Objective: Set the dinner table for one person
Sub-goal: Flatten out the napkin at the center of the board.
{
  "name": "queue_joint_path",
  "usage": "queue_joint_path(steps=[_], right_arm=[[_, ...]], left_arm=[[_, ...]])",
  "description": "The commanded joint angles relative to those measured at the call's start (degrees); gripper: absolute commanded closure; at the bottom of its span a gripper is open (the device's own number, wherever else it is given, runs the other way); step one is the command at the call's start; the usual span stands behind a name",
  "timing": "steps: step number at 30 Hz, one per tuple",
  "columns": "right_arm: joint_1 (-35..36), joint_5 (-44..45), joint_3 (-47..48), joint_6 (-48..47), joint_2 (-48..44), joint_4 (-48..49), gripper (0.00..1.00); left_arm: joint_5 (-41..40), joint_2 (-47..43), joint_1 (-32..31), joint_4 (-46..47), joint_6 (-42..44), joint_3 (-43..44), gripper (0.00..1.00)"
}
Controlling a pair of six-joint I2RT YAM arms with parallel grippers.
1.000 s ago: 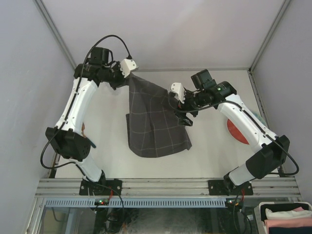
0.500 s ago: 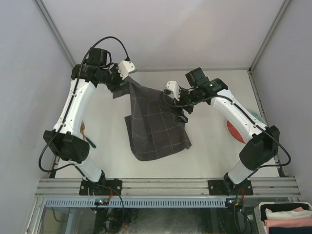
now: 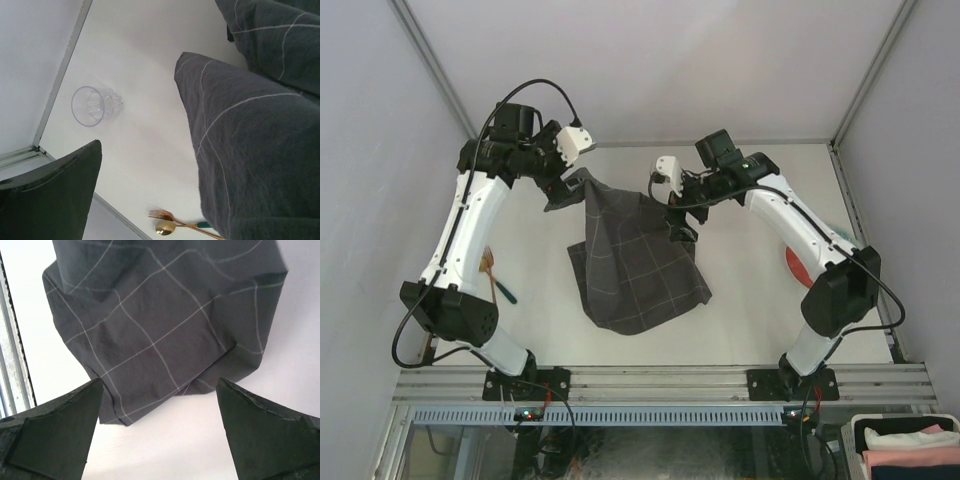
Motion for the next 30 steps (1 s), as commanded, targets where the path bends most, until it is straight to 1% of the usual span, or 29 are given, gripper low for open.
queue_joint_path(steps=[1,5,10,15,17,22,26,30], right_arm=[[-0.15,-5.08,6.03,-0.16,2.42,2.54,0.05],[1.26,-6.89,13.31,0.64,6.79,2.87,0.04],[2.16,-6.90,23.42,0.17,13.42,3.46,0.03],[2.80,-8.48,32.77,3.99,19.58,5.30,0.01],[3.60,-8.65,34.30,4.98,21.19,6.61,0.01],[5.36,-9.76,34.25,7.78,23.17,11.09,0.02],[6.86,-10.15,34.92,7.94,24.03,11.56,0.02],[7.47,-11.05,34.43,8.76,24.69,11.60,0.03]], left_arm=[[-0.35,-0.77,-0.45,1.33,-1.59,-0.03,0.00],[-0.92,-0.72,-0.53,1.33,-1.75,-2.13,0.00],[-1.84,-0.02,-1.01,1.51,-1.64,-3.41,0.00],[-1.94,0.60,-1.18,1.63,-1.53,-3.81,0.00],[-1.70,0.86,-1.19,1.69,-1.94,-3.38,0.00],[-1.13,1.37,-1.62,1.86,-3.37,-2.48,0.00],[-1.87,1.97,-1.57,2.91,-3.67,-3.25,0.00],[-1.58,3.02,-1.72,3.44,-5.77,-1.56,0.00]])
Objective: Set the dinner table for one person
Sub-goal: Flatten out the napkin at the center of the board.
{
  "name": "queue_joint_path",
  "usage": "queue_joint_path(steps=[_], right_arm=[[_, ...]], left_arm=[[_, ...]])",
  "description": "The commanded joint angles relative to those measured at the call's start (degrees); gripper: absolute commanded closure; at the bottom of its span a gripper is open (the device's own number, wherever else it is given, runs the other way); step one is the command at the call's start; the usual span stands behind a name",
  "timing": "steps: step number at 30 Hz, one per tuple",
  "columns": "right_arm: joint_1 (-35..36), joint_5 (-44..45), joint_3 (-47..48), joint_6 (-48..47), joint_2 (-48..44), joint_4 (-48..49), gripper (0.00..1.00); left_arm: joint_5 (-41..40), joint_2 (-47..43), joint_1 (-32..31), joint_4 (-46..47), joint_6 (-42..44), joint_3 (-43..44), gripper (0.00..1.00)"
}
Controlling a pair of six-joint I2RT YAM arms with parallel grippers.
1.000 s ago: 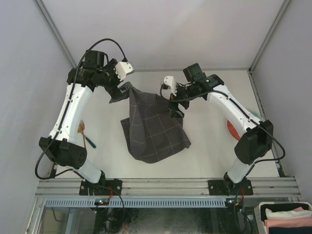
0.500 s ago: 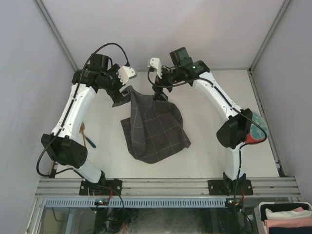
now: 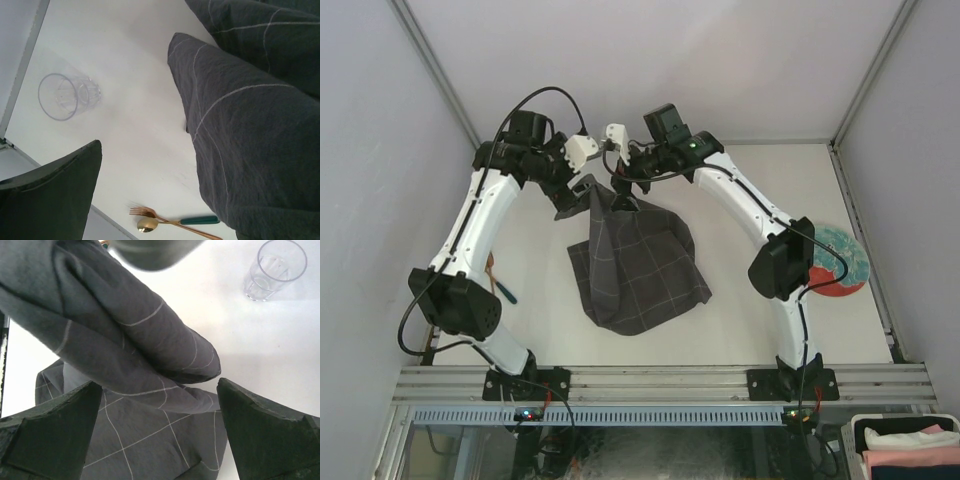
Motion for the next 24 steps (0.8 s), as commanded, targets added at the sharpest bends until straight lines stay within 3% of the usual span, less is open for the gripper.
queue_joint_path(steps=[1,3,5,7,9,10,21,22,24], right_arm=[[0.97,-2.80,1.93,2.16,0.34,3.18,0.04],[1.07,-2.92,1.55,2.98,1.06,3.96,0.13],[1.16,-2.59,1.82,3.50,1.98,4.38,0.42],[1.12,-1.98,2.70,3.11,3.10,4.16,0.82],[0.93,-0.88,2.09,2.97,3.28,5.60,0.99],[0.66,-0.41,1.37,3.12,3.10,6.87,1.00],[-1.30,-0.23,4.63,3.57,6.25,9.02,1.00],[-1.22,-0.34,4.11,3.54,6.08,8.93,0.83],[-0.85,0.61,2.85,3.35,5.36,8.88,0.11]], left_arm=[[0.76,0.88,-0.46,2.42,-3.51,2.81,0.00],[0.94,1.03,-0.75,2.34,-4.16,3.15,0.00],[0.86,0.70,-1.06,2.18,-4.16,2.68,0.00],[0.55,-0.18,-1.45,2.07,-4.09,1.80,0.00],[0.48,-1.31,-1.86,2.06,-4.10,0.56,0.00],[0.37,-1.91,-2.12,2.07,-4.00,-0.14,0.00],[-3.49,-11.47,-5.24,-2.41,-0.04,-5.76,0.00],[-4.97,-12.69,-5.22,-1.58,0.07,-7.08,0.00],[-8.42,-15.01,-5.27,1.39,0.18,-10.88,0.00]])
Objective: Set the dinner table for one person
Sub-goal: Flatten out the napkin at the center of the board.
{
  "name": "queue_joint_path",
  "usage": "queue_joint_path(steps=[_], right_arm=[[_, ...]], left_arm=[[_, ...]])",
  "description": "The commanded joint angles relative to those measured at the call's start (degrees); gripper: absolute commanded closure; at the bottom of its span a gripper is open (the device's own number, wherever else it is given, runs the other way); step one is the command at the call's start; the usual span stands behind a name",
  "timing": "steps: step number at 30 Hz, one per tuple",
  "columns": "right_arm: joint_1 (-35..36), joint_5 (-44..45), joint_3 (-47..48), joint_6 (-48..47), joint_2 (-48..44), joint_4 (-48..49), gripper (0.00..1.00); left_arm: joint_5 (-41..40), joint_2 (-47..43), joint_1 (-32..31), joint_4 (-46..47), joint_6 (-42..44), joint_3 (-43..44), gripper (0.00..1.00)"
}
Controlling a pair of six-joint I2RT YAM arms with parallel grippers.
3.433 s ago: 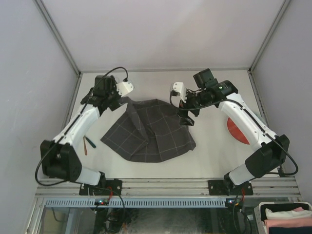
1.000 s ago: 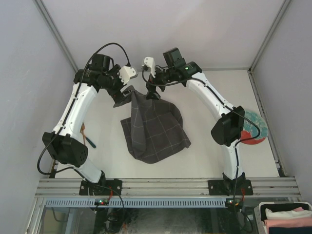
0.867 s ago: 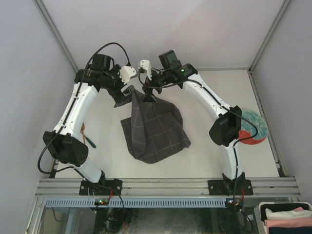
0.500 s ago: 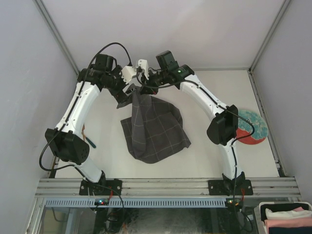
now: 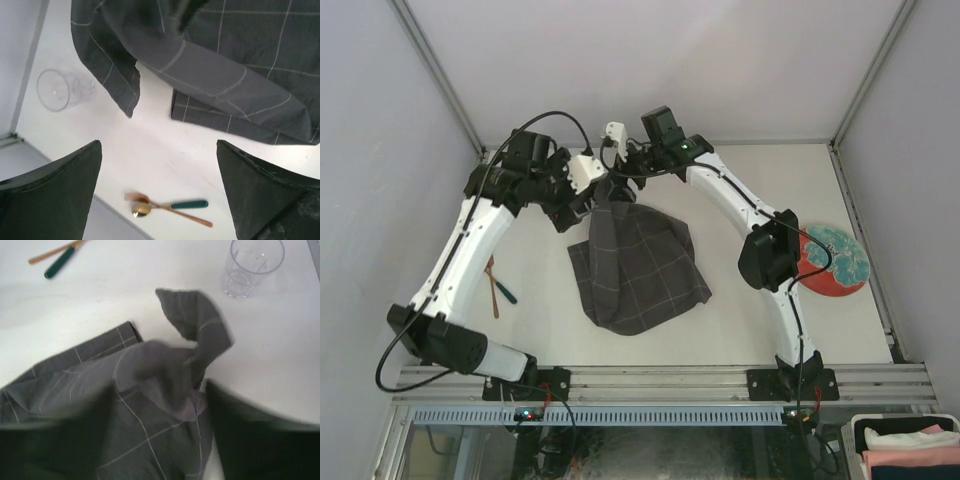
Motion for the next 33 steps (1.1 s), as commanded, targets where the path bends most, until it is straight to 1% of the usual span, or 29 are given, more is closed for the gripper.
queue_joint_path(steps=[1,4,8,10,13,15,18,21,23,27,30,33], right_arm=[[0.63,1.54,-0.61,-0.76,-2.14,1.66,0.02],[0.58,3.97,-4.96,-3.67,-5.27,2.31,0.00],[-1.84,4.73,-9.04,-4.81,-9.65,1.09,0.00],[-3.51,4.49,-9.84,-5.82,-11.66,-2.51,0.00],[-5.62,4.55,-12.41,-9.98,-15.88,-9.76,0.00],[-6.42,4.30,-16.92,-14.14,-19.77,-14.34,0.00],[-6.19,6.60,-26.13,-23.64,-26.65,-20.87,0.00],[-5.91,9.47,-34.11,-27.13,-31.31,-24.63,0.00],[-6.03,10.05,-38.56,-25.97,-34.02,-23.23,0.00],[-5.52,12.25,-48.65,-21.39,-40.56,-15.32,0.00],[-4.34,14.25,-53.74,-21.53,-44.87,-11.26,0.00],[-3.81,15.66,-56.70,-20.95,-47.93,-8.14,0.00]], left_arm=[[-7.31,-7.03,0.26,4.33,1.44,-6.38,0.00],[-12.08,-8.70,0.40,7.99,1.55,-10.08,0.00],[-12.95,-9.05,0.57,8.95,1.63,-11.85,0.00],[-14.00,-9.43,0.74,10.16,1.34,-13.39,0.00],[-17.31,-10.53,0.98,14.28,0.43,-16.34,0.00],[-19.81,-11.41,1.12,17.57,-0.24,-18.08,0.00],[-23.28,-12.24,1.23,21.80,-0.58,-20.14,0.00],[-25.22,-12.24,1.56,23.84,-1.58,-21.27,0.00],[-24.45,-12.31,1.86,23.90,-2.59,-21.62,0.00],[-21.28,-13.48,1.86,24.89,-3.81,-23.62,0.00],[-19.39,-13.42,1.93,25.78,-5.39,-24.04,0.00],[-17.33,-12.64,1.91,27.08,-7.07,-24.70,0.00]])
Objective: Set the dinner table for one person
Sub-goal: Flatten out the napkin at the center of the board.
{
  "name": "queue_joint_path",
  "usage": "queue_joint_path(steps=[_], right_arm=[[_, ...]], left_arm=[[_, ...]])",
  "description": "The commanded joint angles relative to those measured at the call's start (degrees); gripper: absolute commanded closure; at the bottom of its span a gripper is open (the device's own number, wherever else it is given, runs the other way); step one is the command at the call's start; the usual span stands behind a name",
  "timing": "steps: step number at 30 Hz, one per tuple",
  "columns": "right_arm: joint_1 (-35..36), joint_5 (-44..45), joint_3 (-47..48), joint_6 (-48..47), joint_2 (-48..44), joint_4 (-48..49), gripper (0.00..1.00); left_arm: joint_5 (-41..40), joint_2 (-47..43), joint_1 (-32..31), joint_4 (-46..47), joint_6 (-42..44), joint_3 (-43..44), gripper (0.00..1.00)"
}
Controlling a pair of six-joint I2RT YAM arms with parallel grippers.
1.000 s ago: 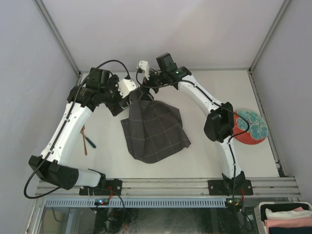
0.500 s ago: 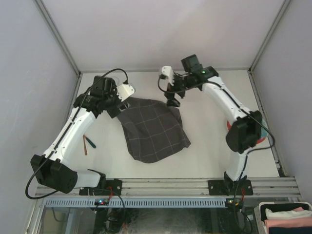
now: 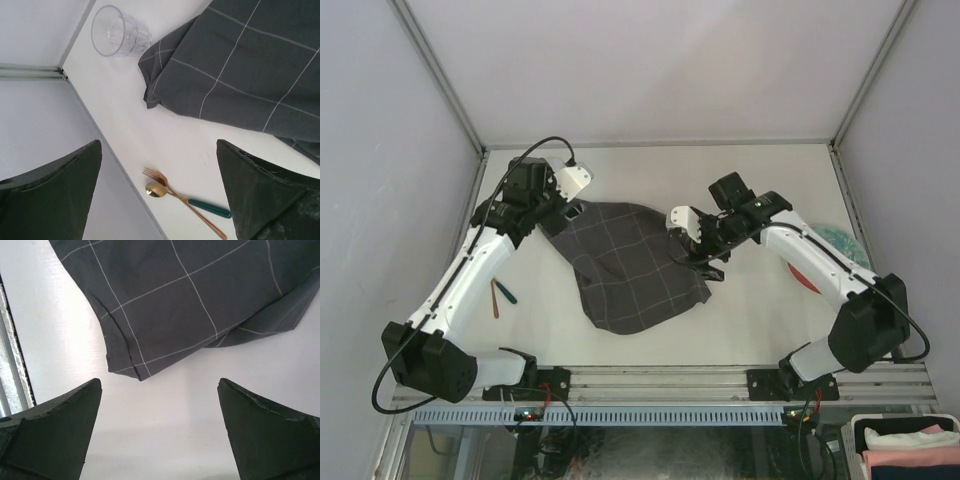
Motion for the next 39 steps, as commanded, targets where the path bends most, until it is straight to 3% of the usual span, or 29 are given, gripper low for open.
queue_joint_path(steps=[1,9,17,26,34,39], right_arm=[[0.92,3.16,-1.86,1.10,-6.44,8.02,0.00],[2.34,8.58,-3.44,0.89,-9.63,4.63,0.00],[1.66,6.90,-10.21,0.69,-11.68,5.90,0.00],[1.94,6.06,-15.71,2.76,-8.11,16.66,0.00],[0.99,4.22,-15.65,0.05,-3.15,19.35,0.00],[0.72,2.08,-12.55,-1.07,-1.25,15.27,0.00]], left_arm=[[4.36,-0.78,0.19,4.72,-3.93,-1.19,0.00],[6.98,6.17,0.17,2.49,-5.15,4.45,0.01],[7.43,7.07,0.14,4.46,-2.50,6.20,0.01],[2.42,-1.83,1.01,4.05,2.56,-0.99,0.00],[0.47,-6.70,1.12,2.06,-1.18,-5.86,0.00],[-0.85,-8.97,1.19,2.12,-1.13,-7.66,0.00]])
